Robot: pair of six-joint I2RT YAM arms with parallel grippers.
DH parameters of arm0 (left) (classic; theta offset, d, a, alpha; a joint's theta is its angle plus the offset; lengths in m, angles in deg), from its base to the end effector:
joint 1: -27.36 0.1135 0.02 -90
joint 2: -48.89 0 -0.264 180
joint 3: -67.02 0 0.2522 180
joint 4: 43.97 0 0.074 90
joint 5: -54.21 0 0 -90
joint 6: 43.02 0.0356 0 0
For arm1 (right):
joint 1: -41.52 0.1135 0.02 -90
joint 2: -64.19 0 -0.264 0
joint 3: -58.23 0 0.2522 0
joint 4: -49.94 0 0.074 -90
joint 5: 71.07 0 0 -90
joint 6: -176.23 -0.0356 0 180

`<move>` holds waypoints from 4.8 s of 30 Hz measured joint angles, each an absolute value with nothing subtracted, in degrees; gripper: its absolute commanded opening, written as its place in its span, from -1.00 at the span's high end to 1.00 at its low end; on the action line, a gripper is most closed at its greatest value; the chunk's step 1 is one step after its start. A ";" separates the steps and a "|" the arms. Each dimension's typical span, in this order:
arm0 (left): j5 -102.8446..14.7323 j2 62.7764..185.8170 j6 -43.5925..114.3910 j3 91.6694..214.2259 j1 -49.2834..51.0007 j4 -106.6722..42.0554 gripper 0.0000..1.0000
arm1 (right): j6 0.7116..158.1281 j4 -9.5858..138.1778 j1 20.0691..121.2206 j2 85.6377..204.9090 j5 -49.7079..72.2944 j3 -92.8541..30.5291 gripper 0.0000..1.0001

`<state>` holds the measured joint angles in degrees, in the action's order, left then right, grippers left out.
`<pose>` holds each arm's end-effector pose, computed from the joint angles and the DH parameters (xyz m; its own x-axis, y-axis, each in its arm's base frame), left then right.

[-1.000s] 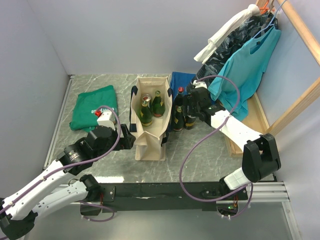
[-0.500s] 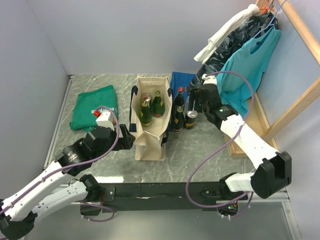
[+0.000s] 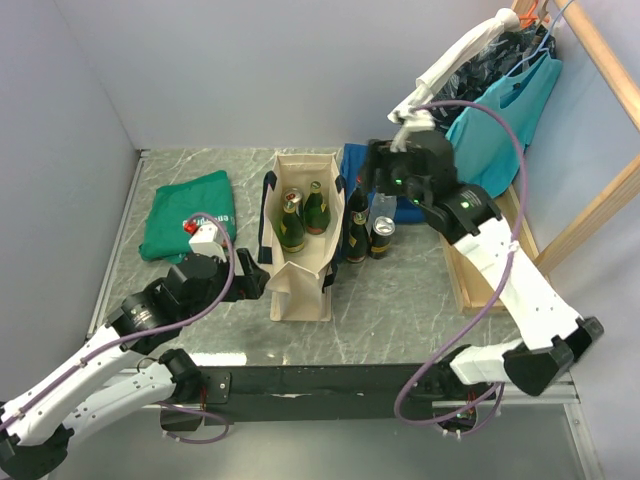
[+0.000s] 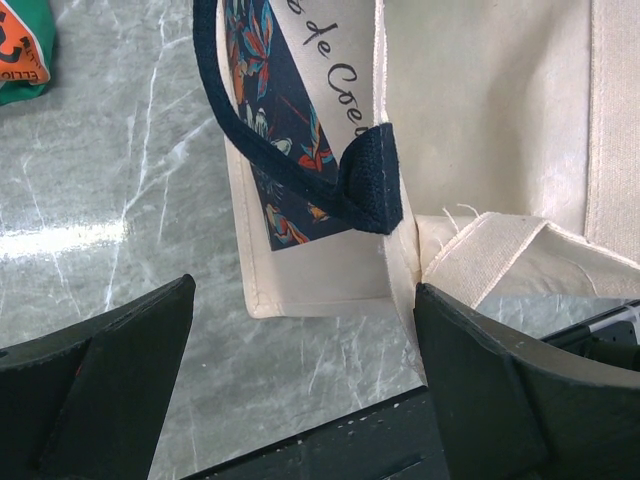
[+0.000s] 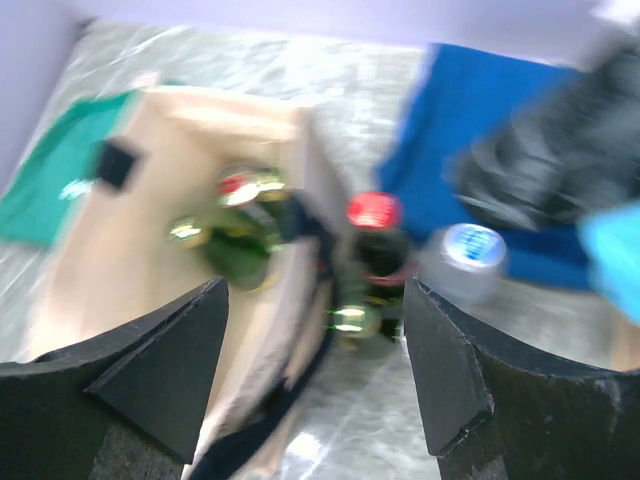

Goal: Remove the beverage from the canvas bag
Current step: Take out the drink from the canvas bag.

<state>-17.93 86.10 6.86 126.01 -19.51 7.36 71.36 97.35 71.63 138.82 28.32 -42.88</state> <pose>0.1022 -0.0931 0.3135 -0.5879 -0.2695 -0.7627 0.1744 0.8784 -0.4449 0.2431 0.1343 0.4415 -0.3919 0.0654 -0.9177 -0.2716 0.9448 0.1834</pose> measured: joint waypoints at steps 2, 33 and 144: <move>-17.93 85.75 6.84 126.01 -19.51 7.38 -0.93 | 72.24 99.27 75.28 141.62 28.15 -47.36 -0.52; -17.80 83.85 6.82 126.01 -20.54 7.44 -0.93 | 78.86 107.25 84.89 172.37 20.32 -66.55 -0.37; -16.20 82.36 6.60 126.01 -22.12 8.25 -0.93 | 81.20 104.30 85.26 184.18 19.12 -70.20 1.00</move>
<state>-16.20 82.36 6.60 126.01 -22.12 8.25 81.20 104.30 85.26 184.18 19.12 -70.20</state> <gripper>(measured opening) 0.966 0.408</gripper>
